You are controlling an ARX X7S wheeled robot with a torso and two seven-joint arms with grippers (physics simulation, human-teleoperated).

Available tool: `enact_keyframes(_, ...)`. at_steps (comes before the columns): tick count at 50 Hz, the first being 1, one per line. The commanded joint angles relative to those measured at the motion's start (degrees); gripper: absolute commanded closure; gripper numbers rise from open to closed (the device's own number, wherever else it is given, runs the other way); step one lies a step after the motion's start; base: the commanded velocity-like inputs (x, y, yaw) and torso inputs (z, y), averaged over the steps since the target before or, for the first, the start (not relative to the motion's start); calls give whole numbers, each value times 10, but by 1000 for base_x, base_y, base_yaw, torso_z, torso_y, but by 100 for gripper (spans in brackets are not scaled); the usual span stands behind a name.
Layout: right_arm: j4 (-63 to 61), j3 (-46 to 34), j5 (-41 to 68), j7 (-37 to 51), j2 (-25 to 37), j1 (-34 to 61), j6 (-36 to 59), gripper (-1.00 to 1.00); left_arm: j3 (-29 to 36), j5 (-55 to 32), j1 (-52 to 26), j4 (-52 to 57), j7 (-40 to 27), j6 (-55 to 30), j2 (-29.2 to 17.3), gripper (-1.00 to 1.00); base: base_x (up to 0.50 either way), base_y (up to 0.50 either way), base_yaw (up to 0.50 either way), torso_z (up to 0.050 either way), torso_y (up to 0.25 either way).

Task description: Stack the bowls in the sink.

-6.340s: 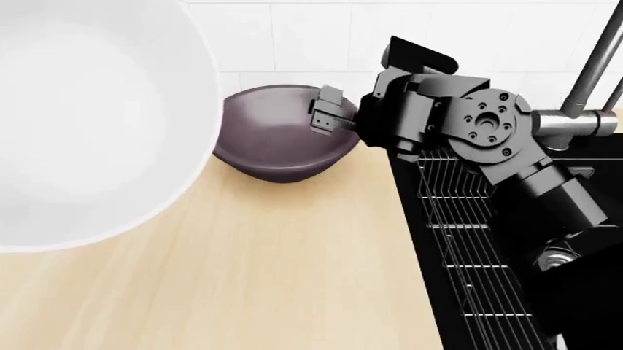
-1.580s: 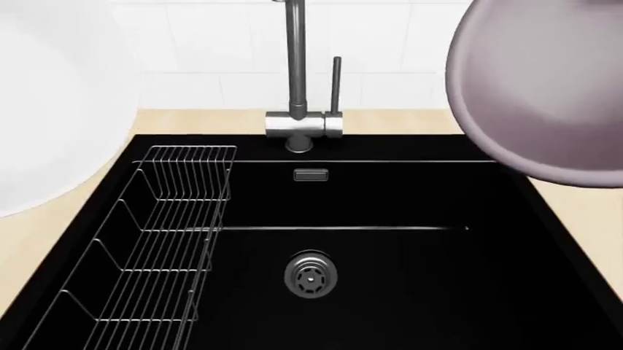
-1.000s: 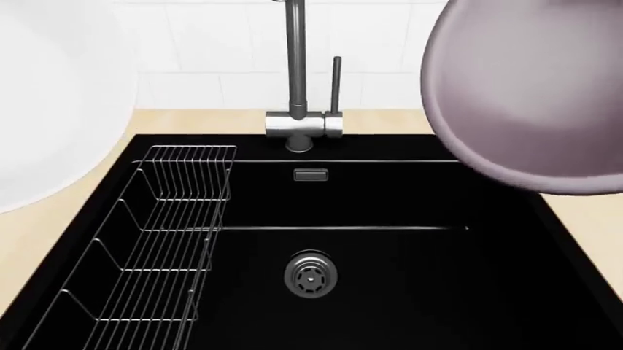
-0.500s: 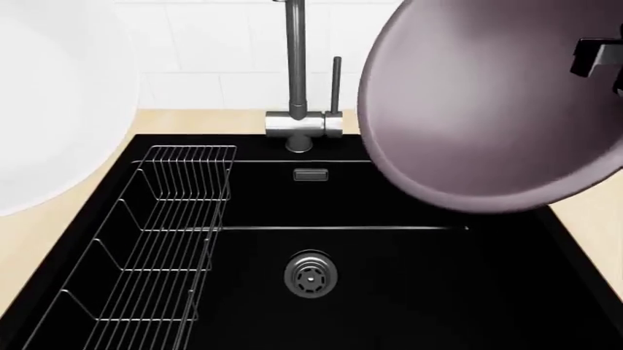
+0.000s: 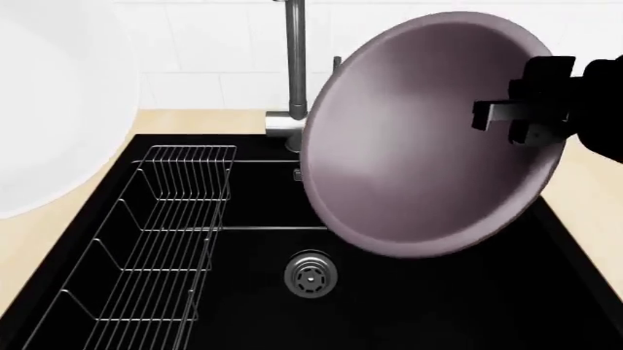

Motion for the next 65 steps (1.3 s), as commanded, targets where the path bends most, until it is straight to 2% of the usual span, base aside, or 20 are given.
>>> enact_keyframes(1, -7, -10, 6, -20, -4, -24, -5, 100, -2, 4, -11, -2, 3, 2, -1, 100, 19, 0, 0, 0, 0)
enact_keyframes(27, -40, 18, -68, -164, -6, -201, -93, 100, -5, 7, -3, 1, 8, 3, -6, 100, 19, 0, 0, 0, 0)
enact_keyframes(65, -15, 11, -181, -286, -7, -370, -159, 100, -10, 6, 4, 4, 8, 5, -8, 100, 13, 0, 0, 0, 1)
